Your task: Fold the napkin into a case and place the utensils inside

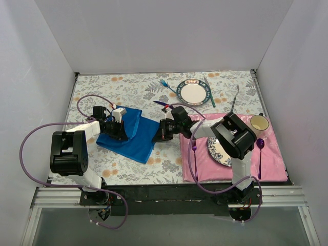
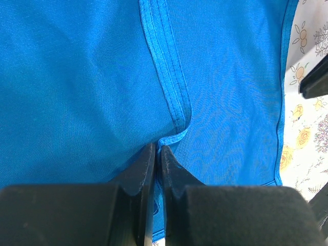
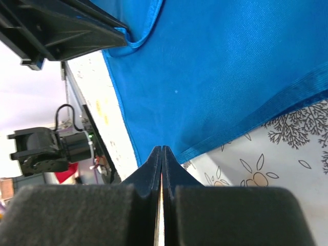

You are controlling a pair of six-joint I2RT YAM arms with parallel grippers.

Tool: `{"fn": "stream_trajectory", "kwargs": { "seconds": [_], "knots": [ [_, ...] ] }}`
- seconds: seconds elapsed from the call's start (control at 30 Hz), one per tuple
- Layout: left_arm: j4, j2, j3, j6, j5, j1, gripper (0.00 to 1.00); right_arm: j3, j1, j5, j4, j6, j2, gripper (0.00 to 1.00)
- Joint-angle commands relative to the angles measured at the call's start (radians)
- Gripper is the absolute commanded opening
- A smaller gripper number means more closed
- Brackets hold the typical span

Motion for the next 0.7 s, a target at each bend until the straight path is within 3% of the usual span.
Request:
{"fn": "stream_trajectory", "kwargs": {
  "seconds": [0.0, 0.2, 0.47, 0.67],
  "knots": [
    [-0.006, -0.004, 0.004, 0.020, -0.049, -0.001, 0.00, 0.052, 0.030, 0.054, -0.030, -0.049, 0.027, 0.01],
    [-0.019, -0.073, 0.023, 0.017, -0.017, -0.002, 0.00, 0.069, 0.042, 0.114, -0.103, -0.079, 0.079, 0.01],
    [-0.059, -0.252, 0.030, -0.023, 0.213, -0.002, 0.00, 0.081, 0.044, 0.139, -0.176, -0.093, 0.107, 0.01],
    [-0.094, -0.302, 0.012, -0.023, 0.240, -0.087, 0.00, 0.080, 0.044, 0.139, -0.180, -0.101, 0.112, 0.01]
  ]
}}
